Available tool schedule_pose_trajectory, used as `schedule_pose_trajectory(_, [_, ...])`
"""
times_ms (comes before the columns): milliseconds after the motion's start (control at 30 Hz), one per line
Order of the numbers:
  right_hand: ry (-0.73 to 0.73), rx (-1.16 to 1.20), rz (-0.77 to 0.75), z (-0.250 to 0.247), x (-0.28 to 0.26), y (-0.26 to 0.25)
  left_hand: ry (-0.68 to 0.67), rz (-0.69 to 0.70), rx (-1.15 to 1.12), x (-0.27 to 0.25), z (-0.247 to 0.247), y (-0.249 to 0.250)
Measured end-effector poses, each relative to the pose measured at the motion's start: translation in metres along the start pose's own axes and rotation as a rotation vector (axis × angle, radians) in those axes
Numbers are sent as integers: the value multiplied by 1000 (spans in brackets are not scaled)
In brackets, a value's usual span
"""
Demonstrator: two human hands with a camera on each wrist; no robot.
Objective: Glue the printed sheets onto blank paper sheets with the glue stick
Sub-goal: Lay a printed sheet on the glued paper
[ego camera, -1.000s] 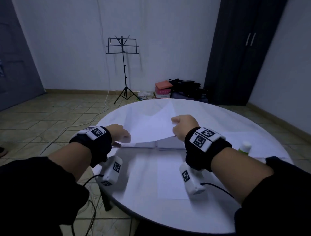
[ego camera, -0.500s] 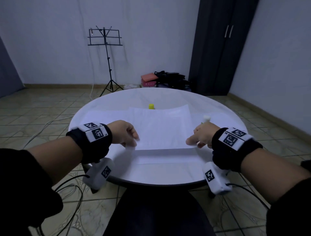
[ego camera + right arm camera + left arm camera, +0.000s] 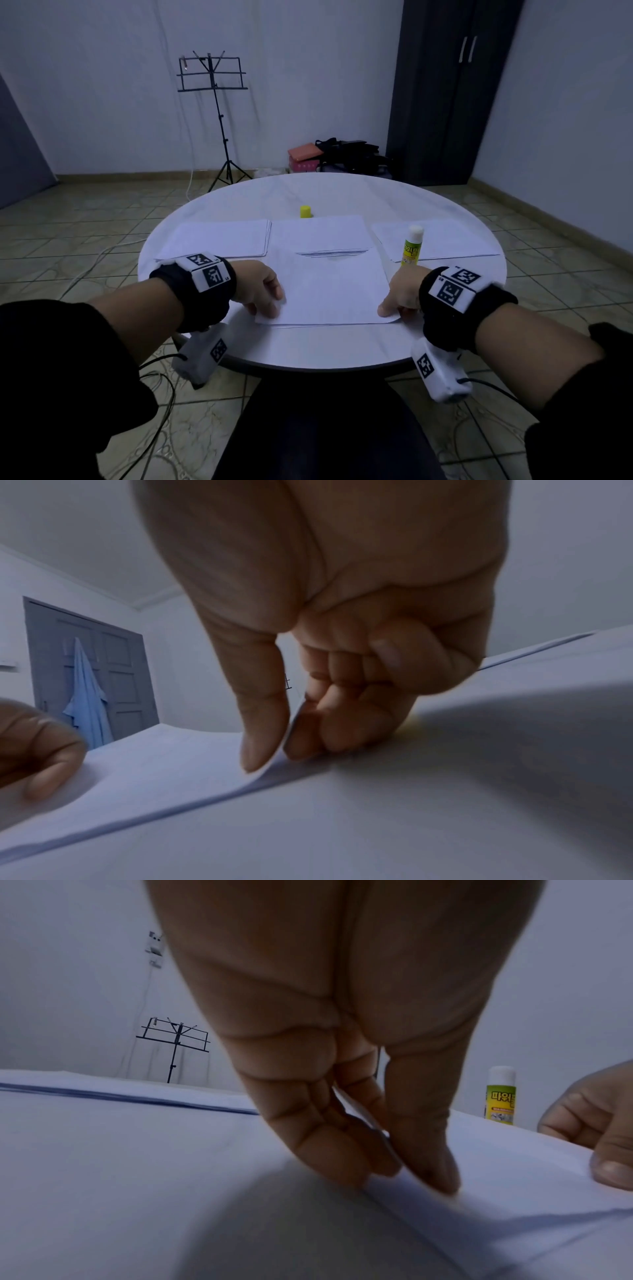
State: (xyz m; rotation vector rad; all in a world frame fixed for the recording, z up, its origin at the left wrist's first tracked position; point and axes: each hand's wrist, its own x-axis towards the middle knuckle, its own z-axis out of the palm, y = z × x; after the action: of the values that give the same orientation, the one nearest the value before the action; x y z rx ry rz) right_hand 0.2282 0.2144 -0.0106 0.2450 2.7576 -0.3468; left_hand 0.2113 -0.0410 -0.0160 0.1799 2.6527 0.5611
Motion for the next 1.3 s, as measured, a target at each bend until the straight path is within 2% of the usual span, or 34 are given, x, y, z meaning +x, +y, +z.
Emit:
schedule_pose_trajectory(300, [-23,-6,-10,-1,2,2,-19,40,-48,4,5,-7])
schedule_pose_trajectory(500, [-76,166,6,-3,-2,4,-25,75,-51,4,4,-9])
schedule_pose_trajectory(1300, [-73,331,44,1,1,9,-29,70,5,4,3,-10])
